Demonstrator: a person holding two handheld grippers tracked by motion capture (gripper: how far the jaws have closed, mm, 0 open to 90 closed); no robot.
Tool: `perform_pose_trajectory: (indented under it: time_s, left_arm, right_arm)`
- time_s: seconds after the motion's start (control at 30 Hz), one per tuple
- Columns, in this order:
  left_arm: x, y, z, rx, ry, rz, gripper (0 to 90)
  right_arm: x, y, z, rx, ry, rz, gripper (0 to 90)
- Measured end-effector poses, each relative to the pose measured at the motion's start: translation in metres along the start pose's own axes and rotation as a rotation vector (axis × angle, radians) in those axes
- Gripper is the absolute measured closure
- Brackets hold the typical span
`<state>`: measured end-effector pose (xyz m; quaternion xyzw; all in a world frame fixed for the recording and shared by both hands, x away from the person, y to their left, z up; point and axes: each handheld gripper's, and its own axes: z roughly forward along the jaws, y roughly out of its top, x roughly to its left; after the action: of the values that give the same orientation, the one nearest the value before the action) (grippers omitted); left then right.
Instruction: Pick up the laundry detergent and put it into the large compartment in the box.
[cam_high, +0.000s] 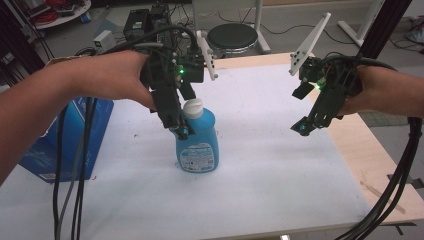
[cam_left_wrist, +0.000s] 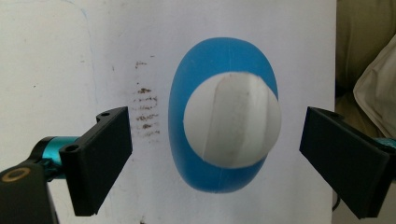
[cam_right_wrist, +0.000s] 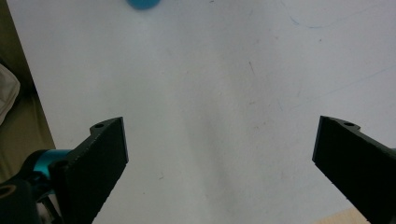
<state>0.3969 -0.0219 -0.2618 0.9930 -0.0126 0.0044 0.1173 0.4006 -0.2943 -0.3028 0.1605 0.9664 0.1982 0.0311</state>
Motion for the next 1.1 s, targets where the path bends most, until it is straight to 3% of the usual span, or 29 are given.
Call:
perform_pose_trajectory:
  time_s: [0.57,0.7,1.1]
  left_arm:
    - [0.004,0.007,0.026,0.037,-0.029,0.007,9.5]
    - [0.004,0.006,0.027,0.044,-0.040,0.020,21.1]
    - [0.004,0.007,0.027,0.042,-0.042,0.023,23.9]
  right_arm:
    - [-0.002,-0.002,0.000,-0.002,0.005,0.010,2.4]
    - [-0.002,-0.001,0.001,-0.002,0.007,0.003,2.4]
    - [-0.002,-0.001,0.001,-0.006,0.007,0.002,2.4]
